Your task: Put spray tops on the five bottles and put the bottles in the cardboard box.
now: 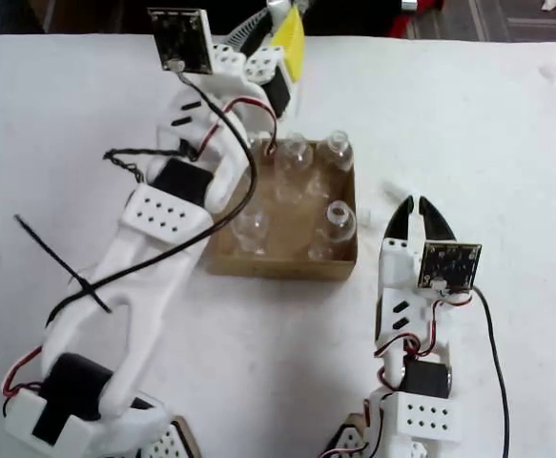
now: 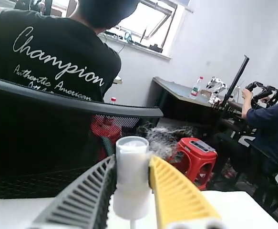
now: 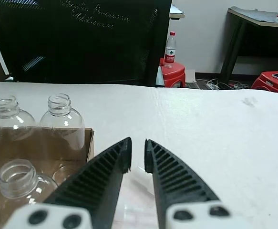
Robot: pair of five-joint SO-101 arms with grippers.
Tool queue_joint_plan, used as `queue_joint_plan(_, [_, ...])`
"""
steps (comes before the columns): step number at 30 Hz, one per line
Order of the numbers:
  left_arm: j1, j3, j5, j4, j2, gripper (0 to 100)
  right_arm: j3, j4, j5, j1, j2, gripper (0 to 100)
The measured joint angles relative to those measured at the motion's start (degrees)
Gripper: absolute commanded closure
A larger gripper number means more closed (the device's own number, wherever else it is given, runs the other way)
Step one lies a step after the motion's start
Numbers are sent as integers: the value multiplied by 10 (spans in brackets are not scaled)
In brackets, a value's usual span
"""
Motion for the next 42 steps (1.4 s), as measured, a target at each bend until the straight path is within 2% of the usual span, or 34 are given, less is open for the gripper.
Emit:
queue_joint_plan(8, [7, -8, 0, 91, -37, 976, 0, 0, 0, 0, 0, 959])
queue_joint_plan(15, [5, -8, 0, 95, -38, 976, 0, 0, 0, 0, 0, 959])
queue_joint_plan(25, [5, 76, 0, -9, -38, 976, 0, 0, 0, 0, 0, 959])
queue_joint_plan(42, [12, 97, 0, -17, 0, 977, 0, 0, 0, 0, 0, 959])
